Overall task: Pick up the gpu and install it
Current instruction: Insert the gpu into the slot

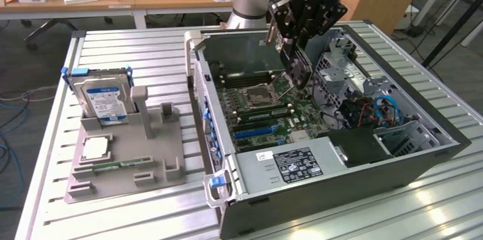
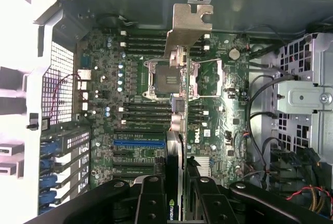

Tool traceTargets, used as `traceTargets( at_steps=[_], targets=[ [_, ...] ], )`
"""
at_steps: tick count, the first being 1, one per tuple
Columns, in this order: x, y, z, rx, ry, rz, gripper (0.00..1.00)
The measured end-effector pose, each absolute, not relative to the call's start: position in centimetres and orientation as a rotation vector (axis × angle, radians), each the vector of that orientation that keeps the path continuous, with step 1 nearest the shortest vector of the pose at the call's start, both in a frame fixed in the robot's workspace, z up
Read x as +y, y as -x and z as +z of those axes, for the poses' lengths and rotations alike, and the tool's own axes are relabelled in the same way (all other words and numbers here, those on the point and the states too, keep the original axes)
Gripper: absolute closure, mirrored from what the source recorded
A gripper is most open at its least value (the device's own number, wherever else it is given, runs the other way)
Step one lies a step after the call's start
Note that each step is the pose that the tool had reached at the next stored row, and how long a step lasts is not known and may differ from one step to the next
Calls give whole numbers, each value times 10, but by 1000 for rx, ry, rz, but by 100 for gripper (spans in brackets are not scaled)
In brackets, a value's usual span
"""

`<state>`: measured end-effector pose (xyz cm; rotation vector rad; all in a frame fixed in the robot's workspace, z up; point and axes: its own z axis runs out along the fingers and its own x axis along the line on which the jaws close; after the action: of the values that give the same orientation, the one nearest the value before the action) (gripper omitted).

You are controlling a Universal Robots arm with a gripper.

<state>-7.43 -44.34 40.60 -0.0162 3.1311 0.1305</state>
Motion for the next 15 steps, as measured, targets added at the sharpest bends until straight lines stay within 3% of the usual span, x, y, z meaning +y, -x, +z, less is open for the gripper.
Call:
traceTargets(
  at_steps=[15],
  targets=[
    [-443, 74, 405, 3125, 296, 124, 74]
  ],
)
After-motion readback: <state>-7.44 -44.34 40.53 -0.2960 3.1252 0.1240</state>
